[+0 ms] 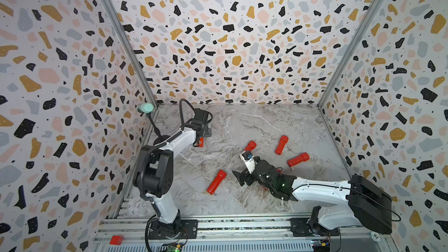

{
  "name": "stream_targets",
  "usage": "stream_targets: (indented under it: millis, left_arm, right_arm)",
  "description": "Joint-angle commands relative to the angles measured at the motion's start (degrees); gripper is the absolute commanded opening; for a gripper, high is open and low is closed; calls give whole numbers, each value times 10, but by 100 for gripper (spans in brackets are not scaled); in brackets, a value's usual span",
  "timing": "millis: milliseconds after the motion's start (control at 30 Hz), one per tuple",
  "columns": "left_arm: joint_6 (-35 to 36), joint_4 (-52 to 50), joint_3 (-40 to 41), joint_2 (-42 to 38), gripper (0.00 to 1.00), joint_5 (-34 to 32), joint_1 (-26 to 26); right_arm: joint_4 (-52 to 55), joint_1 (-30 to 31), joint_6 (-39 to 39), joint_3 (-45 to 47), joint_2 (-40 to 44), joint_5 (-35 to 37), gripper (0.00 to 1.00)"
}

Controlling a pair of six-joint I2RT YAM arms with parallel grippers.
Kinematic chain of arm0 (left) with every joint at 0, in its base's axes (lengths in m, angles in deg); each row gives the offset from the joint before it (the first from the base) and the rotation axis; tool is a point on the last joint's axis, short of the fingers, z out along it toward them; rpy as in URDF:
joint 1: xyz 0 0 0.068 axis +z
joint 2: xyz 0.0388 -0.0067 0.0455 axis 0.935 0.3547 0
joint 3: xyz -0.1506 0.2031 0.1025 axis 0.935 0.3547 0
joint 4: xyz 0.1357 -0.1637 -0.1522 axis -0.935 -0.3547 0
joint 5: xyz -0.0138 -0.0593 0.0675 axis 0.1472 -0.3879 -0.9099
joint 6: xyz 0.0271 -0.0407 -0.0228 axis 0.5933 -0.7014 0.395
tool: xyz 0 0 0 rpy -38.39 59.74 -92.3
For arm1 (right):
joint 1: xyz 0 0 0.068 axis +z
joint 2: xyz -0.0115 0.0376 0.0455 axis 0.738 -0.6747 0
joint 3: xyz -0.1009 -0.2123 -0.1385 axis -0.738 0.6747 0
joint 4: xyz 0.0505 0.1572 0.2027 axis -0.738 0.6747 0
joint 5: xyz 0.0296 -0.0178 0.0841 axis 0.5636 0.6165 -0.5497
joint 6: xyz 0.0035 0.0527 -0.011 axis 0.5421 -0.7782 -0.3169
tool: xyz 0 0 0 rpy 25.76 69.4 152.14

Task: Close the plug at the bottom of the flashlight
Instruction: Place the flashlight at the center of the board.

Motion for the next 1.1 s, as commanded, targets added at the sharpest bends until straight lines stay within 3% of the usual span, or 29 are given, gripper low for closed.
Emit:
stream_targets:
  millis: [0,200,467,767,1067]
  left_arm:
    - [-45,28,60,-68,100,51,-4]
    - [-54,5,146,-191,100,111,-15]
    - [-83,-69,229,-296,100,98,-99]
    - [-158,-128,281,-330,100,93,-216]
    - [-212,-154,322,-344,99,83,-283]
  right_arm:
    - [7,4,-7,-13,20,16,99]
    - [3,-2,-16,-10,26,13,99]
    - [7,-24,-40,-8,29,-8,99]
    - [18,-52,-65,-7,30,-33,99]
    - [16,-57,-69,-3,36,-41,99]
